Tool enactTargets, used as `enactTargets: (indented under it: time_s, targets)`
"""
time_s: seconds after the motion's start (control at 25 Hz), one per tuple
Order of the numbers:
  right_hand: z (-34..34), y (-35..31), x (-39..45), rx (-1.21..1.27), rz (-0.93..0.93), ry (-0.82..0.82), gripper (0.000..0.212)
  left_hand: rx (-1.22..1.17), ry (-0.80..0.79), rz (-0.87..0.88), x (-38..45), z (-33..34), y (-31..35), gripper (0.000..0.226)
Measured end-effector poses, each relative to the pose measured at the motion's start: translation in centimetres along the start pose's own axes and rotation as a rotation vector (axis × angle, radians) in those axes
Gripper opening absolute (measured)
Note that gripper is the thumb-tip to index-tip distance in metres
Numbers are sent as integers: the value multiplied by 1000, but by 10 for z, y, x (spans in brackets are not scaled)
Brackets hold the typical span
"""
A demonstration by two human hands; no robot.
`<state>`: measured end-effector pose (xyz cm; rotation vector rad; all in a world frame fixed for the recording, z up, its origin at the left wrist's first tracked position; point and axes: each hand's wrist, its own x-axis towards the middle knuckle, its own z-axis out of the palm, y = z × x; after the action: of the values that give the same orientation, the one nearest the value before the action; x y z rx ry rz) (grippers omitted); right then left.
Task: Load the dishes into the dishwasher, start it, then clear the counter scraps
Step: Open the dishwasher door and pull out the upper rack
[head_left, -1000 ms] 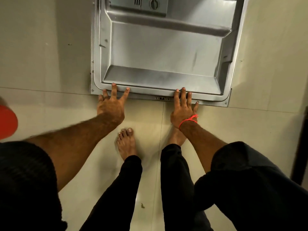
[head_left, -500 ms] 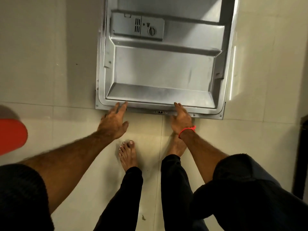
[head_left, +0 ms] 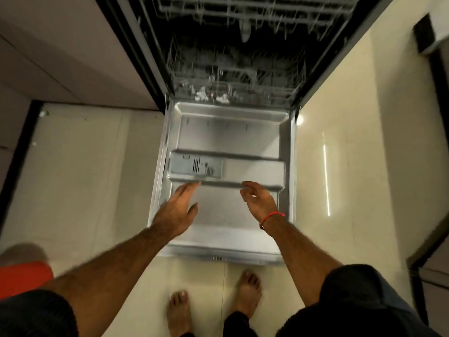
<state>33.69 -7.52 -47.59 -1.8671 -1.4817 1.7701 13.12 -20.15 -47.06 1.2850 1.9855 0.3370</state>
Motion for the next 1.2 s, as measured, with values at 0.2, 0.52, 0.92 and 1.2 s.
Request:
enactTargets:
  time_s: [0.2,0.52,0.92,1.2]
  targets:
    - [-46,-120,50,339,-42,-10,48,-351,218,-66,84,-72,60,53]
    - [-72,-247,134,663,-121,-10,119,-1204,172,-169,230,-188,104,90]
    - [-74,-329,194,926,-5,49,92,-1552,132,-224,311,-243,137,75]
    - [-61,-326,194,1117,-190,-114,29,-1724,149,-123,313,-243,136,39]
